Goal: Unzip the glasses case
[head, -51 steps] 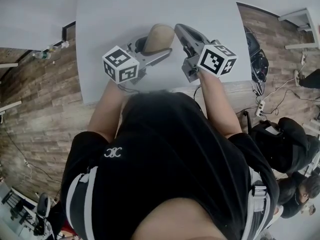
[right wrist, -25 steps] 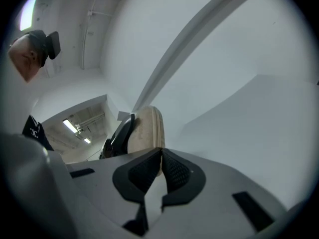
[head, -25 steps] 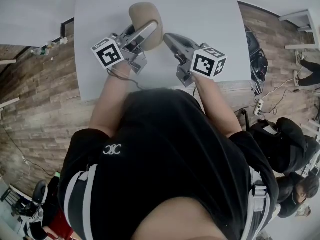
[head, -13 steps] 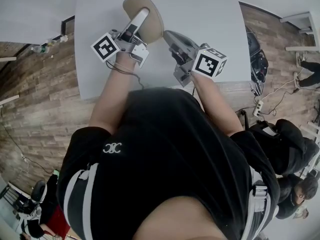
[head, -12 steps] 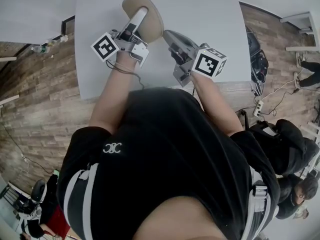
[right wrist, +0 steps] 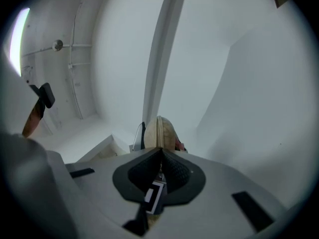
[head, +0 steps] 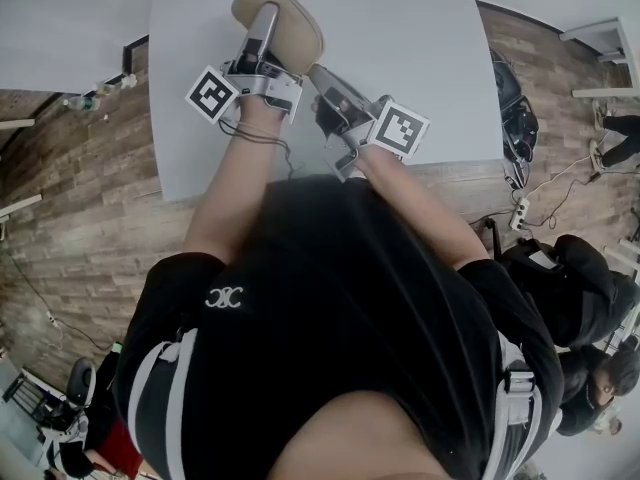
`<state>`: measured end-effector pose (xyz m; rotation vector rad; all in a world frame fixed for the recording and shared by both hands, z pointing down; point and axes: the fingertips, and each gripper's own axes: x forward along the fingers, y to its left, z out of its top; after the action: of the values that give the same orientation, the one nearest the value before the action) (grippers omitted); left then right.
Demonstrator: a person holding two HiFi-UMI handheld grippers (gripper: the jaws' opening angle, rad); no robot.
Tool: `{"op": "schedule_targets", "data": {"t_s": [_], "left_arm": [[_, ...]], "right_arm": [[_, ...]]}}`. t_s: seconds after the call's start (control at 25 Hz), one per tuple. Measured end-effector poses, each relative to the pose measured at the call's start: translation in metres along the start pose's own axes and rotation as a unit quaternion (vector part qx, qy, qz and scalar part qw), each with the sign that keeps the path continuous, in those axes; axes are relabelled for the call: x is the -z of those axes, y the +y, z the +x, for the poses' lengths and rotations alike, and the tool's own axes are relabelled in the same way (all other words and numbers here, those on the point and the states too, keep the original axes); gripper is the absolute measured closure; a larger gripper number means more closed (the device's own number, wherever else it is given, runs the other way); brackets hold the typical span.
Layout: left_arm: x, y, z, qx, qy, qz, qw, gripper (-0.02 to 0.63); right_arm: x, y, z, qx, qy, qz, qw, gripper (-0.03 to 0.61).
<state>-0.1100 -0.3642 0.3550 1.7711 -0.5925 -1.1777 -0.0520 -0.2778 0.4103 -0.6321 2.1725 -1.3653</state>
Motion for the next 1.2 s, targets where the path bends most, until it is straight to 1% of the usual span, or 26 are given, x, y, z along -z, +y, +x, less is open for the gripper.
{"op": "schedule_targets", "data": {"t_s": [0.08,0.16,0.28,0.36,0.4,0.44,0.48,0.52,0.56,0.68,0.76,0.88,1.0,1.12,1.16,1.2], "left_arm": [[0.002,0.001,0.0,-0.003,0.0,0.004,1.0,0.307],[0.003,0.003,-0.001,-0.008,0.004,0.011,0.9999,0.307],[0.008,-0.002,-0.002,0.0,0.015,0.021,0.9997,0.307],[0.014,-0.01,0.0,0.012,0.033,0.032,0.9989,0.307],[0.018,-0.013,0.001,0.016,0.046,0.041,0.998,0.307],[0.02,-0.016,0.002,0.017,0.058,0.052,0.9968,0.307],[0.021,-0.016,0.002,0.014,0.069,0.065,0.9954,0.307],[0.022,-0.015,0.002,0.008,0.077,0.075,0.9941,0.307],[0.022,-0.013,0.0,0.003,0.083,0.079,0.9934,0.307],[0.026,-0.01,-0.007,0.0,0.092,0.062,0.9938,0.307],[0.034,-0.009,-0.013,0.0,0.106,0.053,0.993,0.307],[0.054,-0.006,-0.017,-0.001,0.142,0.054,0.9883,0.307],[0.074,0.0,-0.018,-0.012,0.186,0.074,0.9798,0.307],[0.078,0.005,-0.021,-0.026,0.209,0.086,0.9738,0.305],[0.08,0.01,-0.023,-0.038,0.216,0.096,0.9709,0.303],[0.08,0.016,-0.025,-0.057,0.225,0.118,0.9654,0.258]], "right_arm": [[0.001,-0.001,-0.001,0.004,-0.004,0.005,1.0,0.555],[0.003,-0.006,-0.003,0.018,0.003,-0.004,1.0,0.555],[0.003,-0.006,-0.006,0.022,0.041,-0.043,0.998,0.554],[0.0,-0.004,-0.011,0.029,0.064,-0.066,0.995,0.552],[-0.003,-0.004,-0.014,0.037,0.07,-0.082,0.993,0.533],[-0.007,-0.005,-0.018,0.043,0.075,-0.099,0.991,0.464],[-0.012,-0.004,-0.022,0.043,0.078,-0.112,0.99,0.337],[-0.016,-0.002,-0.026,0.041,0.079,-0.123,0.988,0.316],[-0.021,0.0,-0.028,0.037,0.078,-0.136,0.987,0.314],[-0.027,0.002,-0.028,0.042,0.089,-0.196,0.976,0.304],[-0.022,0.001,-0.022,0.046,0.109,-0.217,0.969,0.301],[-0.013,-0.001,-0.015,0.042,0.132,-0.218,0.966,0.299],[-0.006,-0.003,-0.014,0.034,0.145,-0.208,0.967,0.301],[-0.003,-0.008,-0.012,0.034,0.15,-0.198,0.968,0.301],[-0.004,-0.012,-0.013,0.04,0.145,-0.191,0.97,0.301],[-0.006,-0.017,-0.015,0.05,0.138,-0.183,0.972,0.301]]}}
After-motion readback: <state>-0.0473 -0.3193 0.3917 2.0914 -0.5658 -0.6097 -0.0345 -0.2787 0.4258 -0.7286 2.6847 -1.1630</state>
